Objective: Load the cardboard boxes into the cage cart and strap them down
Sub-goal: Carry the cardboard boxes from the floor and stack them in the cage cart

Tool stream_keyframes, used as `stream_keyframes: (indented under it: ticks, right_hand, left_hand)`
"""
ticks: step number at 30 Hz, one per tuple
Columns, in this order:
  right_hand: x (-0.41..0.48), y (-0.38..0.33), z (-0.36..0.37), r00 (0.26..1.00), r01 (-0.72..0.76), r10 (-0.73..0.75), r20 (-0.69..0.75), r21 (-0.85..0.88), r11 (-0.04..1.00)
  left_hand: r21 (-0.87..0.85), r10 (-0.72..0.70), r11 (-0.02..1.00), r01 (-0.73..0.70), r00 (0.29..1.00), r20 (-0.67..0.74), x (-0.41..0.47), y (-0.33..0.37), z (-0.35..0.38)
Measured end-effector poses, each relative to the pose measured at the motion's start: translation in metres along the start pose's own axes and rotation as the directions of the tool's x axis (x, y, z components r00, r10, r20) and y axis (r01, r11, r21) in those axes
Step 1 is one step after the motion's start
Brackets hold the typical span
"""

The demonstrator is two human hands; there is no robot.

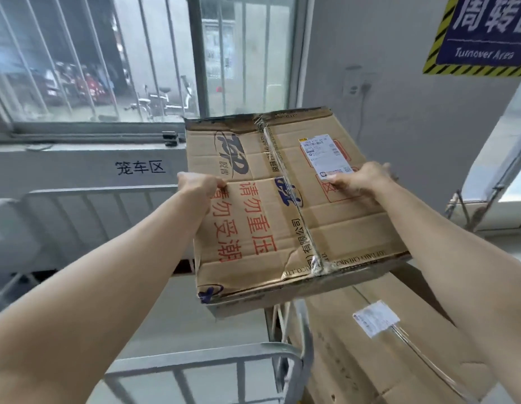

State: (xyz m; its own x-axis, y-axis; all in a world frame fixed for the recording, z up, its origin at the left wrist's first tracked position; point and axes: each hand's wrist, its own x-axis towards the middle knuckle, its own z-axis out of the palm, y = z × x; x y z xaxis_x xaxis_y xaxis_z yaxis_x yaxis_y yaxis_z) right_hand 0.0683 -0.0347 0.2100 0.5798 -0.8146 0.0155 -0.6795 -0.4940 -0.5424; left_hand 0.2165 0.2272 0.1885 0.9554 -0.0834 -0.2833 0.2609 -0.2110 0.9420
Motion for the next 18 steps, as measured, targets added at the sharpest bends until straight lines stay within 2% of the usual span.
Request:
stream_keyframes:
  ticks: [5, 9, 18]
  right_hand:
    - [-0.018, -0.103, 0.091, 0.988, 0.105, -0.118, 0.104, 0.118, 0.987]
    - [-0.027, -0.167, 0.163, 0.961, 0.143, -0.172, 0.215, 0.146, 0.979]
    - [-0.037, -0.271, 0.289, 0.876, 0.194, -0.237, 0.42, 0.141, 0.971]
  left_hand:
    - [-0.03, 0.019, 0.999, -0.023, 0.991, -0.13, 0.047, -0.018, -0.111]
    - [-0.056, -0.042, 0.998, 0.03, 0.972, -0.229, 0.083, -0.039, -0.187]
    - [-0.099, -0.204, 0.979, 0.179, 0.873, -0.442, 0.144, -0.093, -0.28]
